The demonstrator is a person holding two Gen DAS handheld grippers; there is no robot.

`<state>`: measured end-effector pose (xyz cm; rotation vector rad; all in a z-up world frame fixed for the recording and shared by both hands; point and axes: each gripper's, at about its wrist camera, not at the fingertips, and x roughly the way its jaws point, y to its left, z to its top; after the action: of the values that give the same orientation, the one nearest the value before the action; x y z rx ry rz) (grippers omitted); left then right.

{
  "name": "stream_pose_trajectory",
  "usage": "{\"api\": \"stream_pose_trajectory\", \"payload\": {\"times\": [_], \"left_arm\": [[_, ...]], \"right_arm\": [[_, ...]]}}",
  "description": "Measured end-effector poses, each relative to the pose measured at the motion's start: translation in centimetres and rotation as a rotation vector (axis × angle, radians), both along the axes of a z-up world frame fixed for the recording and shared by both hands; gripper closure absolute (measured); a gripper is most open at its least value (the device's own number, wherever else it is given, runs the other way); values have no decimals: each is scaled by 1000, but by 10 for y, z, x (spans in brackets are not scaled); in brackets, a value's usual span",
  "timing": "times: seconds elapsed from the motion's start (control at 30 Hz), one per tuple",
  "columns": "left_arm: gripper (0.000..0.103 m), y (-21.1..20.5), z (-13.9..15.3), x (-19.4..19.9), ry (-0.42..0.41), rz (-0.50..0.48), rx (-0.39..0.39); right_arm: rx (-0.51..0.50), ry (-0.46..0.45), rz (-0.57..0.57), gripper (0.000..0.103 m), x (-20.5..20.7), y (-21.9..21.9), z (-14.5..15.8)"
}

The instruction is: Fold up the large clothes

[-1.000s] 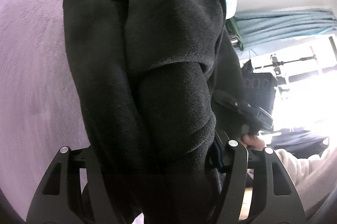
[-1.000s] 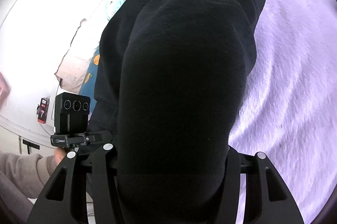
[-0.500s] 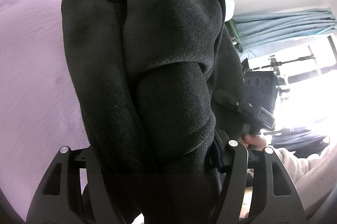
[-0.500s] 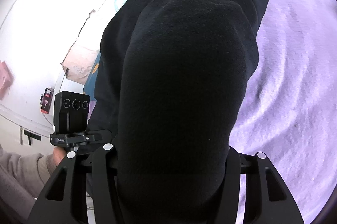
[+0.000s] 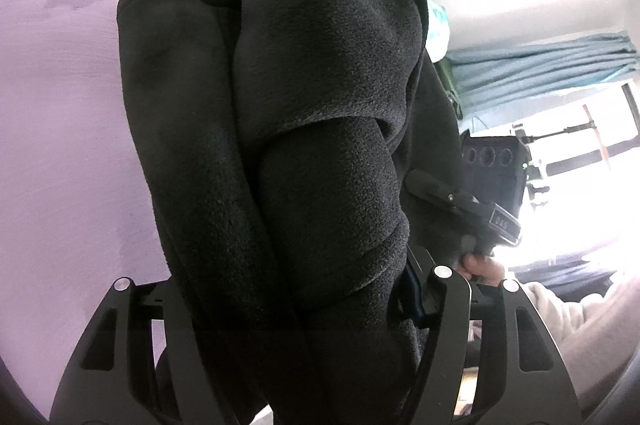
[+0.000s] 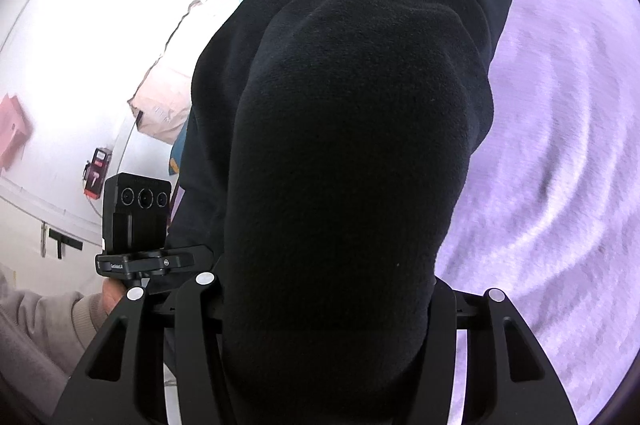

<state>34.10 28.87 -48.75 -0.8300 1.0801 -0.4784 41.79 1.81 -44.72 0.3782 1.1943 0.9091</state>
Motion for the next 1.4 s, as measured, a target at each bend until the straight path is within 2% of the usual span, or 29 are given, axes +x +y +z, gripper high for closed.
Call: {"api": "stream_pose_trajectory", "payload": {"times": [0.17,0.53,0.63,1.03,1.4], "left_arm": [[42,37,-5,-25,-5,61,-4],[42,88,-5,-74,-1,172,0],[42,85,1,-80,-2,194,6],[42,129,2,-117,-2,291,6],[42,168,-2,-158,10,392,5]], "right_arm": [[4,-4,58,51,-1,22,6],[12,-8,179,51,-11,85,13],[15,-4,198,51,-13,96,12],[11,0,289,50,-25,154,14],[8,15,378,50,-35,182,2]]}}
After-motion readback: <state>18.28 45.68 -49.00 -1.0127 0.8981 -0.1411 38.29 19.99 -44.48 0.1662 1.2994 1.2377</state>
